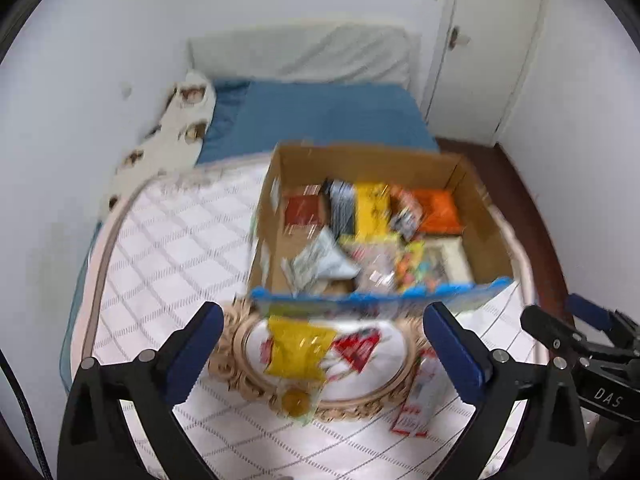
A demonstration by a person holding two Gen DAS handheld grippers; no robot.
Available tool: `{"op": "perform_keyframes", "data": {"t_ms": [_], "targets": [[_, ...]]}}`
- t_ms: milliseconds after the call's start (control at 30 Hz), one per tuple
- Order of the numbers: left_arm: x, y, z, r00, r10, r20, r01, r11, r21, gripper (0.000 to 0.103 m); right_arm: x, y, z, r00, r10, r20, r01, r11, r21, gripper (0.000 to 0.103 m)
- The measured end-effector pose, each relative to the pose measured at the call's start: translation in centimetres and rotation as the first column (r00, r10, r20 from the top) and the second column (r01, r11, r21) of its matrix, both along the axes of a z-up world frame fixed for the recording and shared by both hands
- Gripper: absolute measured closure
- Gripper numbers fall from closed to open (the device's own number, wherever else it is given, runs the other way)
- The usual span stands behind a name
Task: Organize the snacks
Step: 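Move both tools back over the snacks on the bed, then grasp the yellow bag with left tool while right tool grasps red-white sachet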
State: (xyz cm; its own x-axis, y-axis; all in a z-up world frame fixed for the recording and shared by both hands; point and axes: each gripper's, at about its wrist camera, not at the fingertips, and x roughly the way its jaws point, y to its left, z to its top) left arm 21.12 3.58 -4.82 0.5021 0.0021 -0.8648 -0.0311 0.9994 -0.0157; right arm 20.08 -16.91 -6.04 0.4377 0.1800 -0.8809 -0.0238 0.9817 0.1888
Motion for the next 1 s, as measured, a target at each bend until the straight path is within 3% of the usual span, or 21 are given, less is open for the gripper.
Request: {"op": "perform_keyframes", "data": {"t_ms": [100, 200, 300, 467, 567, 767, 800, 867, 900, 967, 1000], "targets": [[0.0, 1.7, -3.6, 0.995, 0.035, -0.09, -0.033, 0.999, 0.015, 0.0, 0.1, -0.1, -4.8, 0.993, -0.02, -0.115, 0.024, 0.999, 0.032, 0.009], [-0.2, 3.0, -7.6, 0.982, 0.062, -0.177, -0.057, 0.998, 0.034, 0.0, -0.2, -0.4, -10.8, 0.967, -0.057, -0.249, 0.074, 0.995, 0.06, 0.009], [-0.6, 4.2, -11.6, 0.953, 0.085, -0.291, -0.078, 0.996, 0.038, 0.0, -0.6, -0.3, -15.5, 0.937, -0.08, -0.341, 0.108, 0.992, 0.063, 0.009], [-1.1, 5.4, -16.9, 0.895, 0.114, -0.432, -0.127, 0.992, -0.001, 0.001, -1.4, 0.1, -20.2, 0.901, -0.09, -0.424, 0.12, 0.992, 0.045, 0.009], [-0.7, 5.5, -17.7, 0.889, 0.133, -0.438, -0.158, 0.987, -0.022, 0.001, -1.6, 0.4, -21.5, 0.895, -0.094, -0.435, 0.122, 0.992, 0.036, 0.009], [2.0, 4.4, -17.7, 0.92, 0.091, -0.382, -0.113, 0.993, -0.038, 0.001, -1.7, 1.7, -22.5, 0.911, -0.085, -0.404, 0.084, 0.996, -0.021, 0.011], [2.4, 4.1, -17.7, 0.926, 0.084, -0.368, -0.102, 0.994, -0.029, 0.001, -1.8, 2.0, -22.5, 0.915, -0.08, -0.395, 0.07, 0.997, -0.04, 0.013], [3.3, 3.2, -18.1, 0.936, 0.053, -0.347, -0.063, 0.998, -0.016, 0.001, -2.2, 2.8, -22.4, 0.924, -0.065, -0.377, 0.039, 0.996, -0.077, 0.029], [3.7, 2.8, -18.3, 0.937, 0.043, -0.347, -0.05, 0.999, -0.011, 0.004, -2.4, 3.2, -22.3, 0.928, -0.056, -0.368, 0.026, 0.996, -0.086, 0.034], [4.2, 2.1, -18.9, 0.936, 0.023, -0.351, -0.023, 1.0, 0.004, 0.021, -2.8, 3.8, -22.1, 0.933, -0.039, -0.359, 0.005, 0.995, -0.095, 0.042], [4.4, 1.8, -19.2, 0.934, 0.015, -0.358, -0.011, 1.0, 0.011, 0.036, -3.2, 3.8, -22.1, 0.934, -0.03, -0.357, -0.004, 0.995, -0.096, 0.043]]}}
